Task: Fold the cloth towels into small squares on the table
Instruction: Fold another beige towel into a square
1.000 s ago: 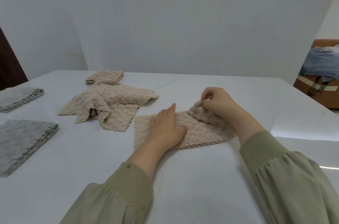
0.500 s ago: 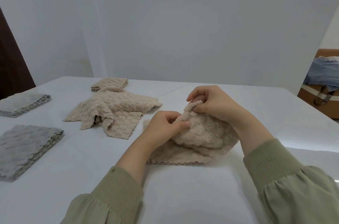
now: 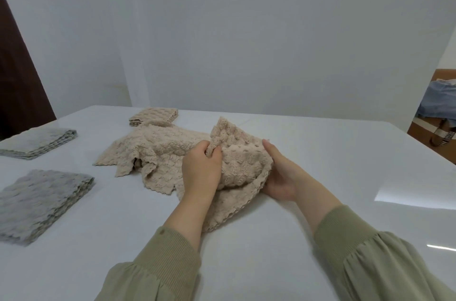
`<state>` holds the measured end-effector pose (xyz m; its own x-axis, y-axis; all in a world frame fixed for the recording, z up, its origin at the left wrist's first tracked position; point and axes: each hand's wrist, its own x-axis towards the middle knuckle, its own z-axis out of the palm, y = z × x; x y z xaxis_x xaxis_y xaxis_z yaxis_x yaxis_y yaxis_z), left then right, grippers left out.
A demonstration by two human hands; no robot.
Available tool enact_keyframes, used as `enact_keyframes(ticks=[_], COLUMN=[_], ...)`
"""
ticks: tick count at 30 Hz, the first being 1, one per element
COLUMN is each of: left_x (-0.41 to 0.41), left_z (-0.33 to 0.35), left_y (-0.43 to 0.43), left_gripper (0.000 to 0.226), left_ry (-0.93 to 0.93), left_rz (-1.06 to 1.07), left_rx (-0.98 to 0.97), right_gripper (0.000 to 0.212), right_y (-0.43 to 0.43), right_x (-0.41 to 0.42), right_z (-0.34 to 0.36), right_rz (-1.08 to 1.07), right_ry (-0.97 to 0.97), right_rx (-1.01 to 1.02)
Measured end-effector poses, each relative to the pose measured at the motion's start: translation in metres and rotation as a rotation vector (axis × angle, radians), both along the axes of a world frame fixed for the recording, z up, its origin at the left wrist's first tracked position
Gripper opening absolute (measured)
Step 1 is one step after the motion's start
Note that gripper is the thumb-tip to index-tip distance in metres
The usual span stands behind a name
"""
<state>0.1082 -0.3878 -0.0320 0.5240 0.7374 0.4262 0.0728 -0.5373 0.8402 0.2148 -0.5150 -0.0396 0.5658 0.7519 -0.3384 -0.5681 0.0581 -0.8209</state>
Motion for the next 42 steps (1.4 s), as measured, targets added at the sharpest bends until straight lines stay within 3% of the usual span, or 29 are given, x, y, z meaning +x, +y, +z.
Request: enact_keyframes(ticks=[4,7,9,12,16,18,19,22,26,29,30,33,36,39,42], left_x=[-0.002,-0.008,-0.01,-0.013,-0.023,-0.026,-0.025,-0.016,-0.001,0.0,0.0,0.001,0.001,0.001,0.002], left_z=[0.001,0.004,0.005,0.013,0.03,0.031,0.029,0.017,-0.013,-0.021,-0.022,-0.024,-0.021,-0.025,-0.033], left_y=[0.003,0.001,0.001,-0.004,-0.007,-0.003,-0.003,-0.003,0.004,0.004,0.003,0.005,0.002,-0.005,-0.009], left_gripper=[0.038,0.036,0.033,0.02,0.024,0.031,0.026,0.011,0.02,0.014,0.015,0.057,0.053,0.056,0.066], left_ry=[0.027,0.142,0.172,0.136,0.005,-0.005,0.02,0.145,0.322,0.445,0.448,0.415,0.44,0.672,0.923], left_rz=[-0.008,-0.111,-0.213,-0.374,-0.741,-0.854,-0.846,-0.571,-0.247,-0.119,-0.111,-0.165,-0.258,-0.453,-0.517], left_rx=[0.135,0.37,0.373,0.101,-0.693,-0.811,-0.796,-0.628,-0.144,0.131,0.185,0.345,0.544,0.615,0.582], right_gripper=[0.045,0.036,0.031,0.027,0.052,0.034,0.022,0.019,0.015,0.03,0.035,0.041,0.042,0.042,0.043], right_y=[-0.005,-0.008,-0.013,-0.024,-0.046,-0.054,-0.055,-0.051,-0.038,-0.034,-0.033,-0.03,-0.03,-0.031,-0.026], right_x=[-0.012,-0.018,-0.019,-0.021,-0.026,-0.025,-0.023,-0.017,-0.006,-0.002,-0.001,-0.001,0.006,0.012,0.017], right_z=[-0.003,-0.008,-0.006,0.004,0.022,0.033,0.037,0.026,-0.01,-0.018,-0.019,-0.024,-0.028,-0.031,-0.031], right_rz=[0.056,-0.108,-0.206,-0.188,0.057,0.12,0.085,-0.174,-0.401,-0.468,-0.455,-0.355,-0.284,-0.251,-0.193], right_ry=[-0.13,-0.17,-0.231,-0.247,-0.15,-0.21,-0.281,-0.498,-0.71,-0.915,-1.013,-1.209,-1.289,-1.315,-1.405], right_rx=[0.031,0.012,0.003,0.03,0.157,0.132,0.062,-0.153,-0.346,-0.417,-0.469,-0.582,-0.674,-0.806,-0.935])
